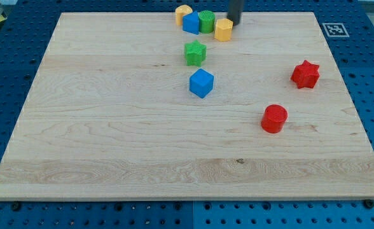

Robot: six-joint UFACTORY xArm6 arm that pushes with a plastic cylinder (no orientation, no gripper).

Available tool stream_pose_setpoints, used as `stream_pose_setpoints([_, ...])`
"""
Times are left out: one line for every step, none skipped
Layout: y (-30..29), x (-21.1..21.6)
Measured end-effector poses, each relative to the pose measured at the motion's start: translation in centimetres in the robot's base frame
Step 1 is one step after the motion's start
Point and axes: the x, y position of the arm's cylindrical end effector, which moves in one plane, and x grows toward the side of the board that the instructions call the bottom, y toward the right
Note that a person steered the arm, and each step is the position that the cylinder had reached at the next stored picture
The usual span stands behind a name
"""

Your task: Move the yellow heart towards the left

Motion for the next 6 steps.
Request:
stream_pose_setpoints([-2.7, -1.7])
stream_pose_setpoints([-3.3, -1.8])
stream_pose_setpoints([-6.6, -1.9])
stream_pose_setpoints([-10.3, -1.9])
stream_pose_setpoints([-12.7, -1.9])
stream_pose_setpoints([-15.5, -1.9])
